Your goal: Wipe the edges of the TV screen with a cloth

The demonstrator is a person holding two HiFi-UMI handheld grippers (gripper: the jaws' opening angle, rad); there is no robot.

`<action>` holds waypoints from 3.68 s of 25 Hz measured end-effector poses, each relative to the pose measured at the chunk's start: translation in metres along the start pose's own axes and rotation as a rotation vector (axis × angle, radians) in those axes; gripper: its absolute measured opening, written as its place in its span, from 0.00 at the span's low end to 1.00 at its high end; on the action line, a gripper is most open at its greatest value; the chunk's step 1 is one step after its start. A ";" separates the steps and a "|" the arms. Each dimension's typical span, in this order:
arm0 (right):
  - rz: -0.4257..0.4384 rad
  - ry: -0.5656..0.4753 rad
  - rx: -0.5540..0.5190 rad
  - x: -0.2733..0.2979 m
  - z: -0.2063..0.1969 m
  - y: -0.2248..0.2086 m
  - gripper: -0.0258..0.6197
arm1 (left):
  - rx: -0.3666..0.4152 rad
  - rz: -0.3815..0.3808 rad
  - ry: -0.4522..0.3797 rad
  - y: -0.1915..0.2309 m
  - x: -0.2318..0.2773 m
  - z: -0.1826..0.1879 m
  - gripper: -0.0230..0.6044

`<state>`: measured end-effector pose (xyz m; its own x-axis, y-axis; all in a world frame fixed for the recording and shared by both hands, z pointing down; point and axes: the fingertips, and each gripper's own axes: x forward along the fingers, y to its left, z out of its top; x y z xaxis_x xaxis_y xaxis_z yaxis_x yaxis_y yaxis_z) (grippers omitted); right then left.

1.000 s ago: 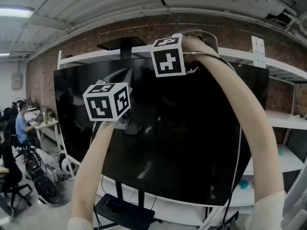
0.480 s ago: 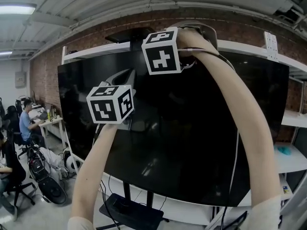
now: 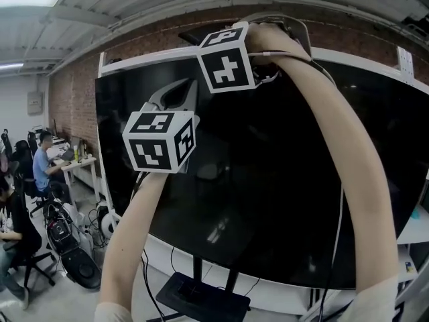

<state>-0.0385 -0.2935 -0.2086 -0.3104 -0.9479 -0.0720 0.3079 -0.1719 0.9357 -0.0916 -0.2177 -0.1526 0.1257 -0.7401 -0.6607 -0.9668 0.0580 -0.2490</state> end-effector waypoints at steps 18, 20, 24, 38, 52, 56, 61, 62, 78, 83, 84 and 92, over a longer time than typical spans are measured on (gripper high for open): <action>0.016 0.092 0.031 0.090 0.223 -0.060 0.13 | -0.022 0.000 0.078 0.286 -0.075 -0.078 0.06; 0.024 0.086 0.025 0.101 0.241 -0.066 0.13 | -0.039 0.012 0.084 0.309 -0.077 -0.091 0.06; 0.029 0.046 0.042 0.119 0.284 -0.078 0.13 | -0.060 0.033 0.082 0.350 -0.082 -0.113 0.06; -0.052 -0.074 -0.025 0.185 0.460 -0.125 0.13 | -0.004 0.097 0.061 0.474 -0.072 -0.180 0.06; 0.001 0.090 -0.099 0.223 0.550 -0.155 0.13 | -0.109 -0.068 -0.038 0.562 -0.054 -0.220 0.06; 0.023 0.178 -0.214 0.230 0.559 -0.150 0.13 | -0.130 -0.121 -0.075 0.578 -0.045 -0.222 0.06; -0.006 0.272 -0.435 0.235 0.575 -0.150 0.13 | -0.247 -0.180 -0.098 0.604 -0.050 -0.222 0.06; -0.022 0.305 -0.485 0.234 0.579 -0.152 0.13 | -0.254 -0.187 -0.095 0.610 -0.053 -0.224 0.06; 0.229 0.440 -0.710 0.258 0.631 -0.060 0.13 | -0.371 -0.277 -0.013 0.647 -0.094 -0.291 0.06; 0.313 0.402 -0.749 0.283 0.654 -0.006 0.13 | -0.361 -0.258 0.000 0.668 -0.097 -0.316 0.06; 0.332 0.400 -0.752 0.275 0.659 0.010 0.13 | -0.369 -0.258 0.001 0.667 -0.108 -0.317 0.06; 0.479 0.343 -0.773 0.251 0.680 0.132 0.13 | -0.380 -0.257 0.087 0.642 -0.160 -0.356 0.06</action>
<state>-0.6871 -0.3719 0.1316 0.2429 -0.9689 0.0462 0.8774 0.2398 0.4155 -0.8115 -0.3004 0.0452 0.3688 -0.7529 -0.5451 -0.9216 -0.3724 -0.1092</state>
